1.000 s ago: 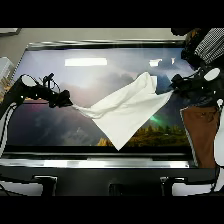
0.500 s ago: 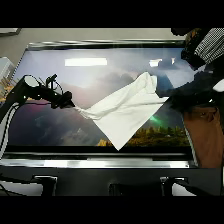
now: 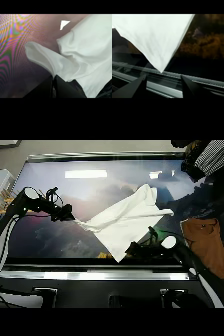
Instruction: Fold the clothes and pants, and hang the long-sleeved shirts on hangers.
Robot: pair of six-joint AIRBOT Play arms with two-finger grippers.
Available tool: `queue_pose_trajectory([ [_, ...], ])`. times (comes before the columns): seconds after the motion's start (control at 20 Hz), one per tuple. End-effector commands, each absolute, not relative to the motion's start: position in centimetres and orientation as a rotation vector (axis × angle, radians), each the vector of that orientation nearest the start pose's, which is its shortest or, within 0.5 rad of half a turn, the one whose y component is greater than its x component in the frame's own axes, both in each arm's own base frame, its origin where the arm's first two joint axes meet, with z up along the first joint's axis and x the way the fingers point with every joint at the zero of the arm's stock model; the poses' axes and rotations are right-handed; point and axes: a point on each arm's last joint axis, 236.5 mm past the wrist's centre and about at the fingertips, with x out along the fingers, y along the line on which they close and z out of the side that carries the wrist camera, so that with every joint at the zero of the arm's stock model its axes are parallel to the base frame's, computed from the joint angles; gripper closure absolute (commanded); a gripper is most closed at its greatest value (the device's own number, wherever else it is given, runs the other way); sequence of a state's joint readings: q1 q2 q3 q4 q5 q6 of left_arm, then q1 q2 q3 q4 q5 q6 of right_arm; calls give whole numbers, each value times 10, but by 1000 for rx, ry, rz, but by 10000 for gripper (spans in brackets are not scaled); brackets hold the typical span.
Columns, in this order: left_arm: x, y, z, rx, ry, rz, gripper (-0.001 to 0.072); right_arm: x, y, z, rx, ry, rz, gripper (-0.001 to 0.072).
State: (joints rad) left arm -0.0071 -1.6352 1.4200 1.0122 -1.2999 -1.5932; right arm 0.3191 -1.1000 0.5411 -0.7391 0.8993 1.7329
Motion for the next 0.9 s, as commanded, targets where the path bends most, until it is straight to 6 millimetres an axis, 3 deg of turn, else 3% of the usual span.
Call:
queue_pose_trajectory([
  [0.0, 420, -124, -22, -538, 1483, -307, 688, 225, 242, -81, 856, 1480, 202, 218],
  [0.2, 420, -124, -22, -538, 1483, -307, 688, 217, 253, -99, 863, 1523, 168, 218],
  [0.4, 420, -124, -24, -540, 1488, -305, 688, 226, 261, -99, 881, 1469, 167, 240],
  [0.6, 420, -124, -27, -541, 1493, -304, 688, 239, 259, -98, 919, 1417, 140, 426],
  [0.7, 421, -123, -28, -543, 1495, -302, 688, 242, 259, -97, 915, 1406, 146, 654],
  [0.85, 423, -122, -23, -502, 1472, -340, 688, 247, 263, -79, 907, 1370, 202, 681],
])
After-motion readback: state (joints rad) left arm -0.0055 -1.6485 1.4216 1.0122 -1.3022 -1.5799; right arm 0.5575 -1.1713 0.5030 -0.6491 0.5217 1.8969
